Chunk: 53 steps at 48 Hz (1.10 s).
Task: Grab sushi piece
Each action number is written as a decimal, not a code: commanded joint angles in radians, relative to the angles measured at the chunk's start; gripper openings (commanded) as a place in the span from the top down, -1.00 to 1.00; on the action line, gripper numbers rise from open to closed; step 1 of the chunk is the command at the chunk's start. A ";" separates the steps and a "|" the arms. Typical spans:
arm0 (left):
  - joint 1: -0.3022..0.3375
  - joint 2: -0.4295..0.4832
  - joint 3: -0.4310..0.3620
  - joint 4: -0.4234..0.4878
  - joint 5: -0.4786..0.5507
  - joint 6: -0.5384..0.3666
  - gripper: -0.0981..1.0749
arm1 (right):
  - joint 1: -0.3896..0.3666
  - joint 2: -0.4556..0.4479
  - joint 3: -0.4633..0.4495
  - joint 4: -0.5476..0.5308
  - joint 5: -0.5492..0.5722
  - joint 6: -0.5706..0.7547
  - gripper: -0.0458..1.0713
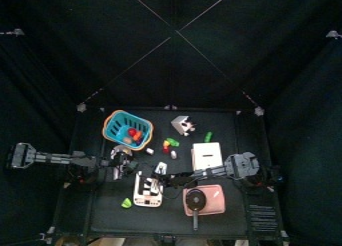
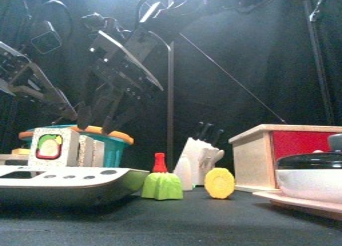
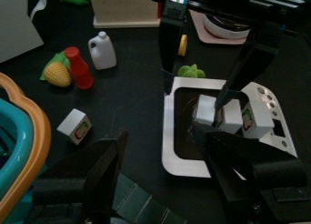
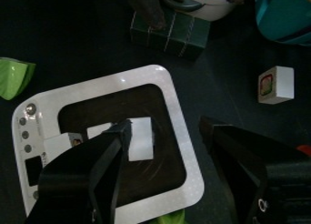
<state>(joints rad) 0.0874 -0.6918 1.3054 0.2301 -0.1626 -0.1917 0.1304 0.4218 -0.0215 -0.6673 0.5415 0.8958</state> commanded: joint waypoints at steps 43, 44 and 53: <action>0.000 0.000 -0.014 -0.002 -0.005 0.000 -0.75 | 0.002 0.002 -0.005 0.021 -0.023 0.003 -0.74; -0.002 0.000 -0.014 -0.002 -0.005 0.000 -0.75 | 0.002 0.002 -0.005 0.021 -0.023 0.003 -0.73; 0.000 0.000 -0.014 -0.002 -0.003 0.000 -0.75 | 0.002 0.009 -0.002 0.021 -0.023 0.003 -0.73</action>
<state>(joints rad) 0.0874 -0.6918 1.3070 0.2301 -0.1626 -0.1933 0.1365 0.4525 -0.0138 -0.6443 0.5216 0.8974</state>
